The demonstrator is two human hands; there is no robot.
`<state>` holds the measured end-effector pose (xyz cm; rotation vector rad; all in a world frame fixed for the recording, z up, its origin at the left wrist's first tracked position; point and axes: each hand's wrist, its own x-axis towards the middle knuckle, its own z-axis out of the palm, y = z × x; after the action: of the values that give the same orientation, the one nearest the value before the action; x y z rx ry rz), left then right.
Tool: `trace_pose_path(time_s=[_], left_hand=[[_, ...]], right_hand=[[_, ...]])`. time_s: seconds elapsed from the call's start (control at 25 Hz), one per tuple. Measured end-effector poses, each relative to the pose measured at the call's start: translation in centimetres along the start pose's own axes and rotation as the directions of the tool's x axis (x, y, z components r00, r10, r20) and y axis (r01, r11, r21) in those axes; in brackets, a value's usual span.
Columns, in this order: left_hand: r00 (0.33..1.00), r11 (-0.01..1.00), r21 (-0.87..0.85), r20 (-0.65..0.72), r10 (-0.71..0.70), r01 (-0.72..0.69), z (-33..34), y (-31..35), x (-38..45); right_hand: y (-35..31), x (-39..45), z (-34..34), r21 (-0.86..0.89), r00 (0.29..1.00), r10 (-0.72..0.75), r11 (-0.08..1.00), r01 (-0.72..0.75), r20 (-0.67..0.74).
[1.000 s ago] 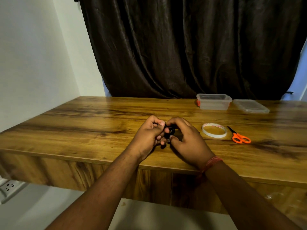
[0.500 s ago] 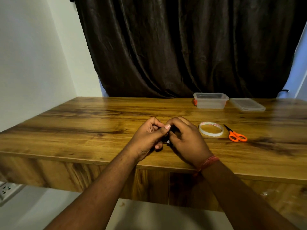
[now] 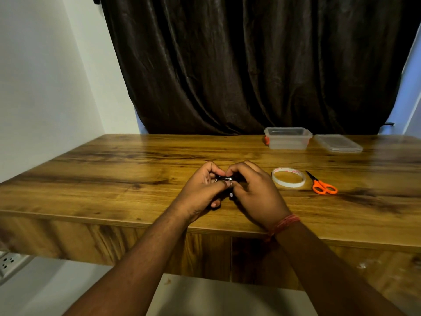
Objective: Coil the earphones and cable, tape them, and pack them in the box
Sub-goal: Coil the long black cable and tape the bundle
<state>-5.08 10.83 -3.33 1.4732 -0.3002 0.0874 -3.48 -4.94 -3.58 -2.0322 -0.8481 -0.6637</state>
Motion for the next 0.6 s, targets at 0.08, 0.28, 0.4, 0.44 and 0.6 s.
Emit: trace_pose_path(time_s=[0.08, 0.28, 0.4, 0.44, 0.6], left_hand=[[1.000, 0.997, 0.076, -0.019, 0.023, -0.022, 0.07, -0.29, 0.06], [0.991, 0.942, 0.315, -0.026, 0.131, -0.116, -0.04, -0.81, 0.00], [0.984, 0.890, 0.439, -0.063, 0.166, -0.122, 0.05, -0.60, -0.15], [0.981, 0.875, 0.466, -0.072, 0.182, -0.128, 0.13, -0.48, -0.23], [0.969, 0.815, 0.556, -0.063, 0.240, -0.166, 0.35, -0.34, -0.42]], right_hand=[[0.12, 0.01, -0.01, 0.000, 1.000, 0.007, 1.000, -0.007, 0.018], [0.17, -0.02, -0.09, 0.023, 0.998, 0.051, 0.998, -0.051, 0.036], [0.18, -0.07, -0.11, 0.145, 0.989, 0.134, 0.979, -0.141, 0.059], [0.19, -0.04, -0.13, 0.205, 0.983, 0.165, 0.962, -0.179, 0.081], [0.18, -0.02, -0.21, 0.300, 0.968, 0.215, 0.922, -0.245, 0.130]])
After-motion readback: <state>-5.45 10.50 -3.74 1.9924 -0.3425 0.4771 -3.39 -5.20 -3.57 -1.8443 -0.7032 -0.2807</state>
